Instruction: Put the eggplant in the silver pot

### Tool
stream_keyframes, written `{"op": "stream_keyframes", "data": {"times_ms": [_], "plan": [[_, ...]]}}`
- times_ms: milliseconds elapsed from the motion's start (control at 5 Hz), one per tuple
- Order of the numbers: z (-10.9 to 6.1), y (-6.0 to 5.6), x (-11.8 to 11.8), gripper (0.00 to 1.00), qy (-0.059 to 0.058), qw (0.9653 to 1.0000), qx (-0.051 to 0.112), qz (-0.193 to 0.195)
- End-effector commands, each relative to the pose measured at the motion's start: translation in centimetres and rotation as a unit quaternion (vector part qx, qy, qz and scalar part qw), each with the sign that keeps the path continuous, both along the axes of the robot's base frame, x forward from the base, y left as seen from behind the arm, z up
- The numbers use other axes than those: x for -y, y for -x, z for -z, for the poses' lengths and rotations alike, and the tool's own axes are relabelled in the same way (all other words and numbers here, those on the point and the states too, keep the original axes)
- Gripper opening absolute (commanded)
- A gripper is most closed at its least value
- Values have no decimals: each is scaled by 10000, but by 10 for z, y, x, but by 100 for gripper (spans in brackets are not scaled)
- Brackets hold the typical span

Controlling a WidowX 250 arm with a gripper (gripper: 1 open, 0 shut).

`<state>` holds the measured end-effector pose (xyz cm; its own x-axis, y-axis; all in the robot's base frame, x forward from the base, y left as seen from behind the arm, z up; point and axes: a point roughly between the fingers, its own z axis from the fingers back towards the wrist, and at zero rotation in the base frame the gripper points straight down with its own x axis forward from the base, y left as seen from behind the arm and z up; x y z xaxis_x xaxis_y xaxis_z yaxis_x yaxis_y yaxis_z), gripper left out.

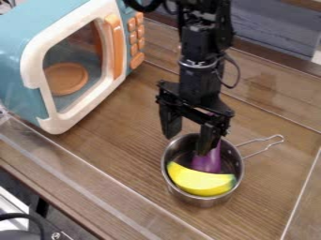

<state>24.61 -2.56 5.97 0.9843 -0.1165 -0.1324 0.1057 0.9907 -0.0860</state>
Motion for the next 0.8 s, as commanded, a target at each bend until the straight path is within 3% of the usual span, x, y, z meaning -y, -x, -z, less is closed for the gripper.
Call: {"op": "stream_keyframes", "data": {"times_ms": [0, 600], "plan": [[-8, 0, -10, 100, -11, 9995, 314, -59], [-12, -3, -23, 100, -43, 9992, 371, -126]]}}
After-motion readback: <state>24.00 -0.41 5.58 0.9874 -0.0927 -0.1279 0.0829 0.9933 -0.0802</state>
